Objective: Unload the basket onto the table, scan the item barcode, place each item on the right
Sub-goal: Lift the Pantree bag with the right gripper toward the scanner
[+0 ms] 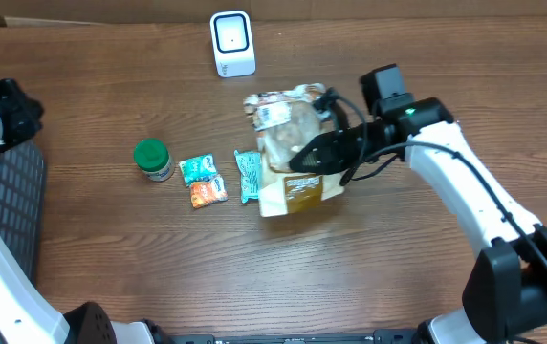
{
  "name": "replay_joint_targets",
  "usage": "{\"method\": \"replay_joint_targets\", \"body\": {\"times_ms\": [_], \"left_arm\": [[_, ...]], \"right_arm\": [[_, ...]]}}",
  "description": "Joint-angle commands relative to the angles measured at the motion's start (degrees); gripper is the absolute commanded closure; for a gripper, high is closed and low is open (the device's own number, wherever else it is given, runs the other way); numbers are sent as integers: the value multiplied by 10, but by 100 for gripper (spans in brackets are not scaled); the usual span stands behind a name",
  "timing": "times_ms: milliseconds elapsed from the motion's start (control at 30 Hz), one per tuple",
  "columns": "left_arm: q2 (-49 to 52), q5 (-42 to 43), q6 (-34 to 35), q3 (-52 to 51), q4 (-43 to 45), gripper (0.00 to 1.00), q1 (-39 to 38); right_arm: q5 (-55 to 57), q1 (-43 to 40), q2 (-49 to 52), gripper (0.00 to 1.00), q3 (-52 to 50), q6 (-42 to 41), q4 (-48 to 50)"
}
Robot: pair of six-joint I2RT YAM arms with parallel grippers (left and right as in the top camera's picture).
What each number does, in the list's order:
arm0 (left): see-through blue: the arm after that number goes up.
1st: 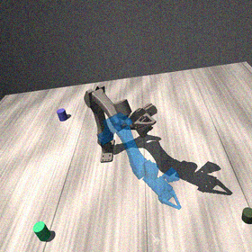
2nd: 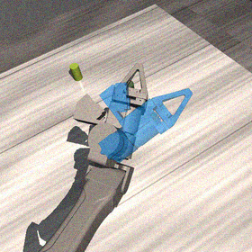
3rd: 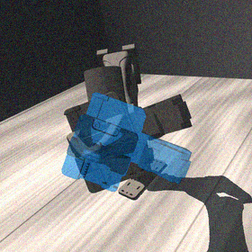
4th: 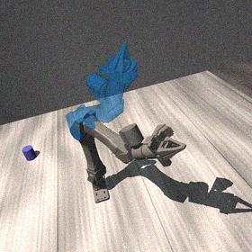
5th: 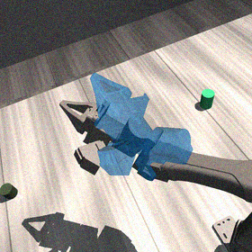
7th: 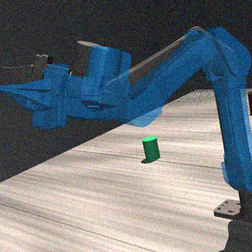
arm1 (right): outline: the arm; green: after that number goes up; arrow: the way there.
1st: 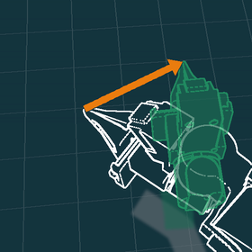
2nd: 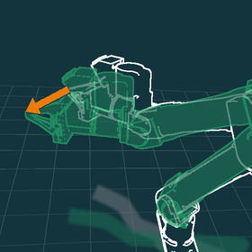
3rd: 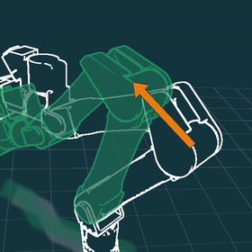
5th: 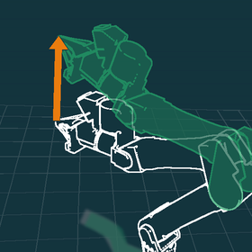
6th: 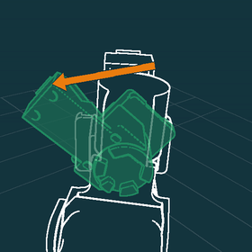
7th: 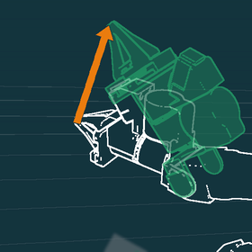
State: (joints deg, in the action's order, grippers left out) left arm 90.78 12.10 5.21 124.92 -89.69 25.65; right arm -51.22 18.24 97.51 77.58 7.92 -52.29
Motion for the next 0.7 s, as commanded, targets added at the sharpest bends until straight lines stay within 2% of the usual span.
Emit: {"method": "replay_joint_targets", "body": {"times_ms": [0,67,167,200,233,667], "left_arm": [[24,-4,-60,0,-2,91,9],[32,-2,-61,0,-2,82,9],[45,2,-61,0,-3,52,5],[49,2,-61,0,-6,24,5],[51,1,-61,0,-8,0,5],[65,-5,-61,0,-6,0,5]], "right_arm": [[-14,31,-53,96,13,-28,29],[-10,44,-71,96,13,-42,46],[1,52,-102,96,13,-76,63],[0,52,-114,96,13,-92,67],[-2,52,-122,96,13,-103,69],[0,45,-192,96,24,-187,54]]}}
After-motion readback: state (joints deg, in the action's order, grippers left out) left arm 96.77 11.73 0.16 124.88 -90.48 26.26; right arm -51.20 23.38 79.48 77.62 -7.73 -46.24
